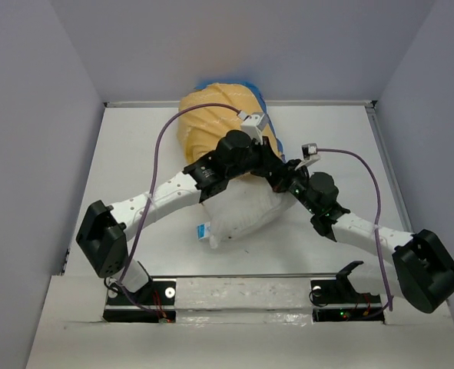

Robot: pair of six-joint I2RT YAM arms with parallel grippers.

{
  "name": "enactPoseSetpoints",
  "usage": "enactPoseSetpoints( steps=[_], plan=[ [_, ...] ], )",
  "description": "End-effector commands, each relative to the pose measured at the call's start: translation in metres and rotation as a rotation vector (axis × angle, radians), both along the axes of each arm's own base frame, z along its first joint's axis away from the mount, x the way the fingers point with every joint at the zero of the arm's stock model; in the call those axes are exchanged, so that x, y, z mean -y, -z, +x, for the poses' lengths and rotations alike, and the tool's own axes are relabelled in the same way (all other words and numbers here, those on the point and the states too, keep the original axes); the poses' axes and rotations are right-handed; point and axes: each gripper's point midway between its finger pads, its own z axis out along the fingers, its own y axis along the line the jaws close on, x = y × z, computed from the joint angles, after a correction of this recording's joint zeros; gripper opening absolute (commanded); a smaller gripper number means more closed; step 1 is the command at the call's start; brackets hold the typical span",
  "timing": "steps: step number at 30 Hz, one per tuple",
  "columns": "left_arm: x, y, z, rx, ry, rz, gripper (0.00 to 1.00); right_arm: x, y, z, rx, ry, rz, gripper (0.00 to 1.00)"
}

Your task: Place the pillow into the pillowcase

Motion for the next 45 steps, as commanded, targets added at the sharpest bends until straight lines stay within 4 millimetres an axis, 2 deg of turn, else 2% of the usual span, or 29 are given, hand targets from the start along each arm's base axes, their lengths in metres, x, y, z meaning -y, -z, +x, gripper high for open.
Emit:
enactPoseSetpoints(
  steps=[1, 2, 4, 5, 6, 7, 8, 9, 11, 12, 14, 16, 18, 20, 21, 24, 28, 30, 31, 32, 33, 34, 35, 38, 39, 40, 41, 42, 45],
  plan=[
    [0.024, -0.025, -0.048, 0.004, 0.150, -0.095, 0.44, 0.043, -0.016, 0.027, -0.034, 0.205, 0.152, 0.00],
    [0.017, -0.038, -0.050, 0.037, 0.136, -0.111, 0.73, 0.047, -0.014, 0.026, -0.054, 0.214, 0.160, 0.00],
    [0.001, -0.043, -0.046, 0.097, 0.083, -0.100, 0.96, 0.064, -0.003, 0.026, -0.127, 0.273, 0.126, 0.00],
    [-0.007, -0.050, -0.047, 0.124, 0.062, -0.108, 0.99, 0.070, -0.004, 0.026, -0.139, 0.294, 0.115, 0.02],
    [-0.025, -0.059, -0.052, 0.156, 0.036, -0.118, 0.99, 0.078, -0.009, 0.028, -0.132, 0.322, 0.094, 0.19],
    [-0.042, -0.060, -0.042, 0.191, -0.050, -0.095, 0.99, 0.086, -0.008, 0.024, -0.154, 0.341, 0.058, 0.28],
    [-0.056, -0.058, -0.040, 0.203, -0.101, -0.077, 0.99, 0.088, -0.013, 0.021, -0.148, 0.339, 0.032, 0.37],
    [-0.080, -0.051, -0.045, 0.202, -0.150, -0.052, 0.99, 0.089, -0.017, 0.017, -0.156, 0.328, -0.033, 0.56],
    [-0.121, -0.045, -0.043, 0.205, -0.279, -0.025, 0.99, 0.082, -0.035, 0.003, -0.122, 0.236, -0.100, 0.73],
    [-0.136, -0.013, -0.044, 0.177, -0.317, 0.036, 0.99, 0.079, -0.039, -0.004, -0.126, 0.204, -0.123, 0.76],
    [-0.174, 0.029, -0.043, 0.121, -0.436, 0.100, 0.99, 0.068, -0.042, -0.023, -0.154, 0.088, -0.168, 0.80],
    [-0.192, 0.052, -0.043, 0.090, -0.480, 0.108, 0.99, 0.064, -0.032, -0.035, -0.206, 0.032, -0.199, 0.80],
    [-0.223, 0.082, -0.034, 0.057, -0.572, 0.121, 0.99, 0.049, -0.025, -0.052, -0.237, -0.054, -0.238, 0.81],
    [-0.234, 0.098, -0.026, 0.042, -0.600, 0.134, 0.99, 0.041, -0.027, -0.059, -0.228, -0.078, -0.278, 0.80],
    [-0.241, 0.117, -0.023, 0.027, -0.613, 0.171, 0.99, 0.037, -0.023, -0.064, -0.246, -0.095, -0.304, 0.80],
    [-0.249, 0.141, -0.008, 0.012, -0.638, 0.202, 0.96, 0.013, -0.033, -0.080, -0.208, -0.147, -0.365, 0.79],
    [-0.237, 0.149, 0.007, 0.031, -0.611, 0.204, 0.91, -0.023, -0.022, -0.089, -0.219, -0.190, -0.493, 0.79],
    [-0.234, 0.153, 0.018, 0.037, -0.619, 0.219, 0.90, -0.027, -0.025, -0.083, -0.209, -0.143, -0.564, 0.80],
    [-0.234, 0.155, 0.022, 0.040, -0.624, 0.230, 0.89, -0.030, -0.012, -0.085, -0.227, -0.140, -0.608, 0.80],
    [-0.234, 0.155, 0.026, 0.045, -0.633, 0.237, 0.88, -0.037, -0.021, -0.082, -0.212, -0.130, -0.611, 0.81],
    [-0.233, 0.163, 0.032, 0.040, -0.635, 0.256, 0.86, -0.043, -0.012, -0.079, -0.213, -0.114, -0.658, 0.83],
    [-0.228, 0.154, 0.041, 0.059, -0.635, 0.227, 0.84, -0.048, -0.017, -0.076, -0.205, -0.105, -0.664, 0.84],
    [-0.227, 0.166, 0.045, 0.046, -0.625, 0.259, 0.83, -0.050, -0.009, -0.069, -0.218, -0.080, -0.699, 0.85],
    [-0.220, 0.169, 0.058, 0.048, -0.617, 0.283, 0.79, -0.063, -0.006, -0.069, -0.209, -0.083, -0.741, 0.87],
    [-0.222, 0.173, 0.065, 0.044, -0.637, 0.298, 0.72, -0.070, -0.005, -0.067, -0.197, -0.081, -0.775, 1.00],
    [-0.223, 0.178, 0.068, 0.040, -0.644, 0.308, 0.63, -0.070, -0.014, -0.059, -0.184, -0.036, -0.783, 1.00],
    [-0.223, 0.176, 0.070, 0.045, -0.649, 0.306, 0.63, -0.075, -0.003, -0.063, -0.192, -0.057, -0.821, 1.00],
    [-0.222, 0.175, 0.074, 0.051, -0.655, 0.302, 0.51, -0.074, -0.012, -0.055, -0.175, -0.013, -0.836, 1.00],
    [-0.223, 0.174, 0.076, 0.060, -0.664, 0.294, 0.25, -0.081, 0.008, -0.043, -0.189, 0.033, -0.940, 1.00]
  ],
)
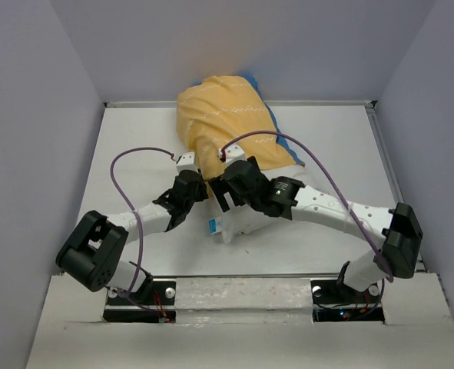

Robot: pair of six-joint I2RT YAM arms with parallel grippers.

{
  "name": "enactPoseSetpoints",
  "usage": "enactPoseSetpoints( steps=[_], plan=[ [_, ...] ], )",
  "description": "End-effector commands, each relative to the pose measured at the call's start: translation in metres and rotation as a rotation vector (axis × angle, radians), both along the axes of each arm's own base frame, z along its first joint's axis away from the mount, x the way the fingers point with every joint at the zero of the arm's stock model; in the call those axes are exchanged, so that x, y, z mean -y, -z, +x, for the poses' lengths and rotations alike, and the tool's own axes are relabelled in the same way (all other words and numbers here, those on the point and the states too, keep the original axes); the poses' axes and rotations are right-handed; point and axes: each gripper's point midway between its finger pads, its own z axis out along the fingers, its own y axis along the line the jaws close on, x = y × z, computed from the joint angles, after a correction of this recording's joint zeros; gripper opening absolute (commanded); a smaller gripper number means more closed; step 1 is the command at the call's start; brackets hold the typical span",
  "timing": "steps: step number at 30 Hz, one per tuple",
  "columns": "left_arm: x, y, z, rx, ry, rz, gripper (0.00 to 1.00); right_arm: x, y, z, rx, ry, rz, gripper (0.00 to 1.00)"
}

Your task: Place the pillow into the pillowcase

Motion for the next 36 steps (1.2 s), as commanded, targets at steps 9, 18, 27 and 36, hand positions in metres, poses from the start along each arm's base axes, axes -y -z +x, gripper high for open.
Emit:
enactPoseSetpoints(
  steps=[9, 18, 27, 36],
  plan=[
    [0.020, -0.082, 0.008, 0.221, 0.090, -0.177, 0.00, -0.005, 0.038, 0.064, 0.069, 0.184, -0.210, 0.31],
    [0.069, -0.214, -0.033, 0.339, 0.403, -0.380, 0.00, 0.042, -0.092, 0.111, 0.270, 0.376, 0.271, 0.00],
    [0.120, -0.331, -0.049, 0.349, 0.721, -0.361, 0.00, 0.115, -0.248, 0.067, 0.687, 0.404, 0.615, 0.00],
    [0.091, -0.323, -0.103, 0.278, 0.791, -0.247, 0.00, 0.125, -0.282, 0.108, 0.848, 0.607, 0.543, 0.00]
  ],
)
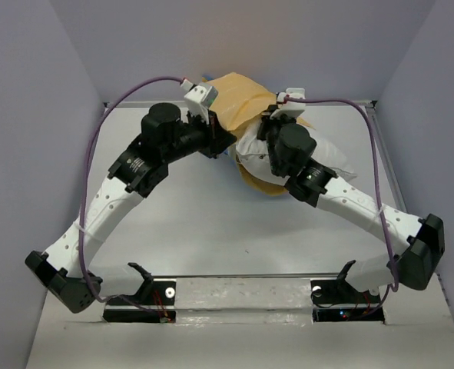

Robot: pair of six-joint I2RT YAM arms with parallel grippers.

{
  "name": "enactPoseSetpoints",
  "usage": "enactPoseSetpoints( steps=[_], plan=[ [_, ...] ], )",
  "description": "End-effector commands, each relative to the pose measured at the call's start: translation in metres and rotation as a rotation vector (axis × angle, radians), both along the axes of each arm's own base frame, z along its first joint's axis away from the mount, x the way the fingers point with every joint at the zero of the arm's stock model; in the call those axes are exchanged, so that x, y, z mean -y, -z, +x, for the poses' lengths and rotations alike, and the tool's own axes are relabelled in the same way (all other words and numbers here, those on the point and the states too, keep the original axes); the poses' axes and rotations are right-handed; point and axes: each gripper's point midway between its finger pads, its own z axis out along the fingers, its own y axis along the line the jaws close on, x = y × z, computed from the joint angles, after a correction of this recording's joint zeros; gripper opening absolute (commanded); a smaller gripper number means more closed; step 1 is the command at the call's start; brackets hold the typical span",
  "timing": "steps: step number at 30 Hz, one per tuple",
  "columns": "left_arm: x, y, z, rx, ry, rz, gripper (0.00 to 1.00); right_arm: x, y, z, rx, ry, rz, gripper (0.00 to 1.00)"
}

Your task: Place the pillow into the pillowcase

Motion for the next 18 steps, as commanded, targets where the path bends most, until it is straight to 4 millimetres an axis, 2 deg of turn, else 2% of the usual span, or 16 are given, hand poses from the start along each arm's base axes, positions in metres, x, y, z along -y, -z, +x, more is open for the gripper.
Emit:
enactPoseSetpoints(
  steps=[1, 2, 3, 5, 7, 8, 9, 10, 11, 12, 13, 14, 15, 16, 17, 18],
  plan=[
    [-0.024, 0.015, -0.052, -0.029, 0.110, 0.007, 0.00, 0.033, -0.080, -0.004, 0.204, 0.125, 0.120, 0.00],
    [-0.026, 0.015, -0.055, -0.030, 0.111, 0.013, 0.00, 0.040, -0.090, -0.005, 0.224, 0.158, 0.098, 0.00],
    [-0.031, 0.019, -0.056, -0.039, 0.103, 0.031, 0.00, 0.055, -0.104, -0.010, 0.240, 0.228, 0.023, 0.00],
    [-0.038, 0.019, -0.052, -0.027, 0.084, 0.047, 0.00, 0.084, -0.134, -0.030, 0.324, 0.297, 0.039, 0.00],
    [-0.037, 0.002, -0.050, 0.001, 0.099, 0.015, 0.00, 0.092, -0.149, -0.044, 0.364, 0.256, 0.062, 0.00],
    [-0.030, -0.012, -0.056, 0.001, 0.147, -0.027, 0.00, 0.099, -0.160, -0.055, 0.385, 0.223, 0.092, 0.00],
    [-0.020, -0.043, -0.054, 0.045, 0.187, -0.079, 0.00, 0.078, -0.159, -0.057, 0.385, 0.117, 0.109, 0.00],
    [-0.012, -0.060, -0.060, 0.058, 0.234, -0.112, 0.00, 0.062, -0.149, -0.055, 0.375, 0.067, 0.100, 0.00],
    [-0.004, -0.078, -0.065, 0.064, 0.275, -0.144, 0.00, 0.029, -0.124, -0.041, 0.331, 0.024, 0.056, 0.00],
    [0.011, -0.084, -0.062, 0.056, 0.299, -0.142, 0.00, -0.005, -0.101, -0.034, 0.288, -0.015, 0.003, 0.00],
    [0.017, -0.133, -0.088, 0.148, 0.360, -0.197, 0.00, -0.024, -0.081, -0.020, 0.259, 0.001, -0.038, 0.00],
    [0.031, -0.133, -0.089, 0.125, 0.393, -0.177, 0.00, -0.045, -0.034, 0.008, 0.202, 0.095, -0.148, 0.00],
    [0.034, -0.147, -0.099, 0.144, 0.430, -0.191, 0.00, -0.050, -0.010, 0.017, 0.158, 0.128, -0.226, 0.00],
    [0.032, -0.164, -0.110, 0.170, 0.462, -0.214, 0.00, -0.040, -0.014, 0.021, 0.190, 0.175, -0.188, 0.00],
    [0.021, -0.197, -0.127, 0.241, 0.481, -0.260, 0.00, -0.031, -0.017, 0.021, 0.201, 0.197, -0.184, 0.00],
    [0.020, -0.198, -0.128, 0.238, 0.485, -0.251, 0.00, -0.010, -0.045, 0.010, 0.249, 0.195, -0.118, 0.00]
  ],
)
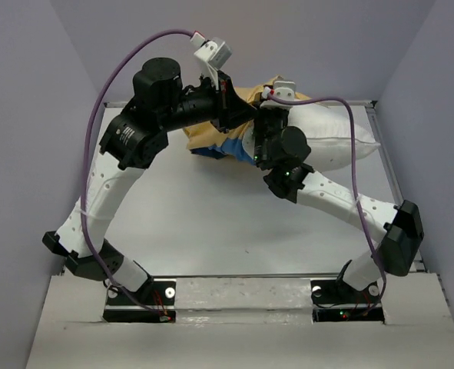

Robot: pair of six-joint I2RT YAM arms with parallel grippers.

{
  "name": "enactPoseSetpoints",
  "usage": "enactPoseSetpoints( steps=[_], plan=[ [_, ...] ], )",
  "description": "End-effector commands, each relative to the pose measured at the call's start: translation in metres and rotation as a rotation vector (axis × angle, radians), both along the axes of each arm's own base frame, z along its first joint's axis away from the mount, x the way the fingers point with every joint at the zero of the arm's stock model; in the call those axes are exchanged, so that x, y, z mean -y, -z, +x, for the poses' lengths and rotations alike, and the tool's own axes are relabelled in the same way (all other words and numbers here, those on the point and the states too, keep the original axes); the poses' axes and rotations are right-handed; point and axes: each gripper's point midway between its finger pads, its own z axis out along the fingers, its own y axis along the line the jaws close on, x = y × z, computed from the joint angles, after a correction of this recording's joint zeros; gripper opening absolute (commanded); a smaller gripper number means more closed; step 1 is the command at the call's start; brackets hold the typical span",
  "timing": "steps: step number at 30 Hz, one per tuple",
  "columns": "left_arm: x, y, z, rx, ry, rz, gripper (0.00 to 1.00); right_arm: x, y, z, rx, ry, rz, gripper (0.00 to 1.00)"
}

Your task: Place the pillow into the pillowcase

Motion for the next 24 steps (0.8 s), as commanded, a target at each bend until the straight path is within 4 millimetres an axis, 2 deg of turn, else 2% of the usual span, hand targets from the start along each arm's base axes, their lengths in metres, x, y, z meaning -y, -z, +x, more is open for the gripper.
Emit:
enactPoseSetpoints(
  steps=[1, 2, 3, 4, 5, 7, 9, 10, 11, 12, 13, 15, 16, 17, 18, 19, 20, 21, 22, 23, 24],
  plan=[
    [-0.018, -0.117, -0.090, 0.226, 0.243, -0.231, 0.00, 0.028, -0.006, 0.011, 0.061, 0.068, -0.007, 0.00],
    [-0.029, -0.130, -0.098, 0.265, 0.236, -0.262, 0.00, 0.047, -0.038, 0.002, 0.103, 0.073, 0.035, 0.00],
    [-0.034, -0.133, -0.100, 0.269, 0.234, -0.269, 0.00, 0.073, -0.077, -0.022, 0.173, 0.076, 0.075, 0.00],
    [-0.038, -0.135, -0.102, 0.278, 0.229, -0.270, 0.00, 0.078, -0.089, -0.026, 0.195, 0.089, 0.066, 0.00],
    [-0.041, -0.136, -0.100, 0.282, 0.208, -0.274, 0.00, 0.106, -0.122, -0.051, 0.259, 0.101, 0.108, 0.00],
    [-0.046, -0.145, -0.102, 0.301, 0.197, -0.293, 0.00, 0.133, -0.169, -0.085, 0.335, 0.050, 0.151, 0.00],
    [-0.045, -0.149, -0.099, 0.304, 0.188, -0.309, 0.00, 0.132, -0.187, -0.098, 0.367, -0.031, 0.180, 0.00],
    [-0.047, -0.153, -0.100, 0.310, 0.183, -0.318, 0.00, 0.127, -0.186, -0.097, 0.358, -0.061, 0.178, 0.00],
    [-0.047, -0.152, -0.098, 0.304, 0.177, -0.316, 0.00, 0.115, -0.179, -0.092, 0.334, -0.101, 0.172, 0.00],
    [-0.046, -0.150, -0.097, 0.296, 0.172, -0.310, 0.00, 0.086, -0.152, -0.077, 0.266, -0.184, 0.149, 0.00],
    [-0.046, -0.146, -0.095, 0.287, 0.170, -0.300, 0.00, 0.067, -0.131, -0.067, 0.220, -0.233, 0.129, 0.00],
    [-0.050, -0.135, -0.090, 0.274, 0.127, -0.262, 0.00, 0.014, -0.065, -0.041, 0.072, -0.354, 0.115, 0.00],
    [-0.048, -0.120, -0.082, 0.245, 0.100, -0.224, 0.00, 0.000, -0.032, -0.030, 0.010, -0.365, 0.101, 0.00],
    [-0.060, -0.118, -0.086, 0.260, 0.058, -0.225, 0.00, -0.016, 0.028, -0.017, -0.098, -0.369, 0.055, 0.00],
    [-0.064, -0.111, -0.086, 0.261, 0.039, -0.223, 0.00, -0.023, 0.063, 0.001, -0.158, -0.419, 0.075, 0.00],
    [-0.064, -0.098, -0.082, 0.240, 0.021, -0.212, 0.00, -0.039, 0.093, 0.001, -0.217, -0.481, 0.077, 0.00],
    [-0.065, -0.070, -0.077, 0.198, -0.008, -0.178, 0.00, -0.021, 0.120, 0.021, -0.262, -0.457, 0.098, 0.00],
    [-0.067, -0.057, -0.074, 0.180, -0.028, -0.163, 0.00, -0.023, 0.141, 0.034, -0.314, -0.491, 0.130, 0.00],
    [-0.066, -0.041, -0.069, 0.156, -0.044, -0.141, 0.00, -0.024, 0.147, 0.038, -0.339, -0.552, 0.122, 0.00],
    [-0.061, -0.006, -0.058, 0.100, -0.068, -0.086, 0.00, -0.015, 0.146, 0.043, -0.332, -0.519, 0.114, 0.00],
    [-0.066, 0.002, -0.061, 0.096, -0.076, -0.078, 0.00, -0.010, 0.138, 0.043, -0.309, -0.498, 0.098, 0.00]
  ],
)
